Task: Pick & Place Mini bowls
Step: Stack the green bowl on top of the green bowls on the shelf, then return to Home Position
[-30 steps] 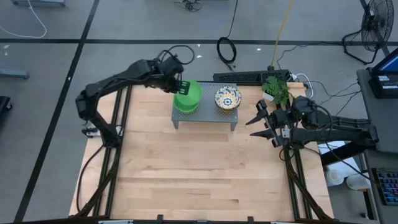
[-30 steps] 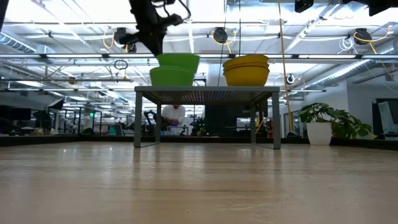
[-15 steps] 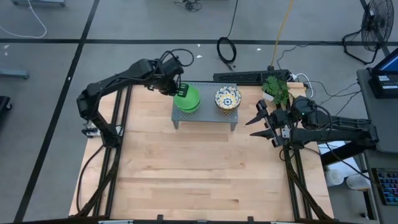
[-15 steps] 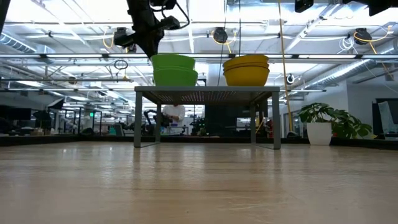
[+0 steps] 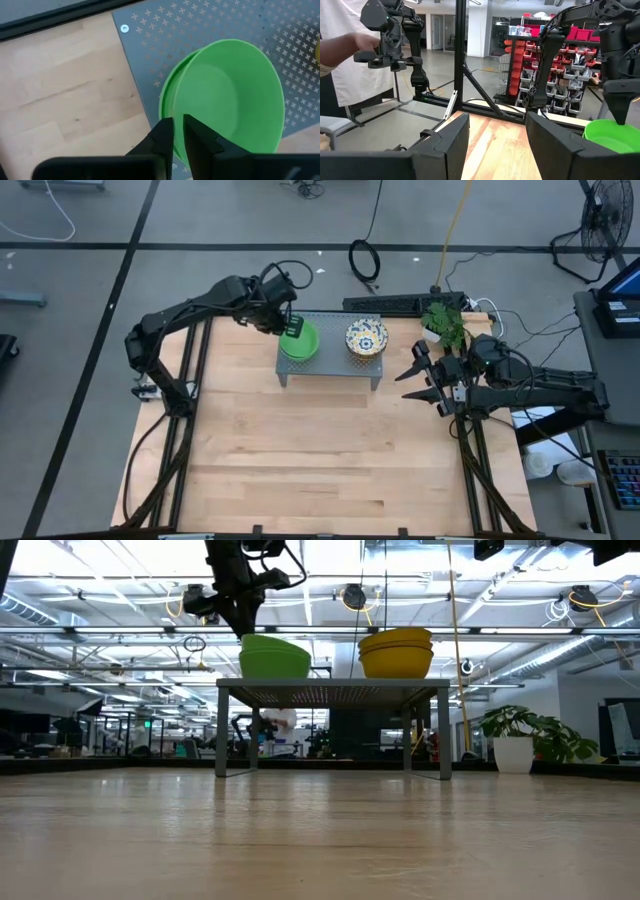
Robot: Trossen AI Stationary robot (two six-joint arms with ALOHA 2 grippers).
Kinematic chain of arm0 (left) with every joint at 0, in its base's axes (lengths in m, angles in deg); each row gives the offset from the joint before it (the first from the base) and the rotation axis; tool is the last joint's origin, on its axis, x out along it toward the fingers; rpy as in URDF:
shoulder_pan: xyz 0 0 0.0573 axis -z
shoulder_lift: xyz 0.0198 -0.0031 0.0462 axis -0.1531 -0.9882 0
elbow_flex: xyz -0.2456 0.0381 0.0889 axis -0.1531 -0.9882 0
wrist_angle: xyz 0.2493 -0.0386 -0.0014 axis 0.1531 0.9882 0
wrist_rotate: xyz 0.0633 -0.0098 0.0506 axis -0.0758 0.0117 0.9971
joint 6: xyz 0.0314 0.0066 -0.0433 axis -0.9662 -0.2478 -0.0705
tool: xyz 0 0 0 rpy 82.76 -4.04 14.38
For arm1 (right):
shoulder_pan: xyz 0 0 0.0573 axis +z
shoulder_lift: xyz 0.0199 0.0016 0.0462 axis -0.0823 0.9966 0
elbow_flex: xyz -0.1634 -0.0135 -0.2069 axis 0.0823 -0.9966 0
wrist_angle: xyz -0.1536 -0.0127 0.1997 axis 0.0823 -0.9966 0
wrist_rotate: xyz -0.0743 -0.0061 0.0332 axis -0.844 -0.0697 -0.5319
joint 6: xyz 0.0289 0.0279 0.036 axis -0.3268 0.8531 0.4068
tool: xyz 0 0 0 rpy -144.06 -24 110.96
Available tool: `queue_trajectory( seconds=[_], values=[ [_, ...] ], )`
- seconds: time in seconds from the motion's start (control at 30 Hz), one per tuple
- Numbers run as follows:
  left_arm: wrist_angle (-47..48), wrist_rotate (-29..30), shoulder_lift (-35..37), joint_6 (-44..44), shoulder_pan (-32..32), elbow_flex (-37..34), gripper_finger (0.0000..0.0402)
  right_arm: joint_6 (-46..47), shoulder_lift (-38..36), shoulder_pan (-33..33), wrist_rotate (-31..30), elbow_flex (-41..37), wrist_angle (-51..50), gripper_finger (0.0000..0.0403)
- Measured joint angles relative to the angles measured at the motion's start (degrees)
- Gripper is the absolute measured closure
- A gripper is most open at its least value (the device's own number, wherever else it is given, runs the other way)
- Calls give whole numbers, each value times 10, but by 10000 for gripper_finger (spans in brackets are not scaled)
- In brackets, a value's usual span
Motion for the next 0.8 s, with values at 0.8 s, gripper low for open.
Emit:
queue_trajectory(
  seconds=[0.8],
  values=[
    [-48, -189, 161, -265, 53, -9, 350, 10, 0, 0, 2, 0, 14, 220]
  ],
)
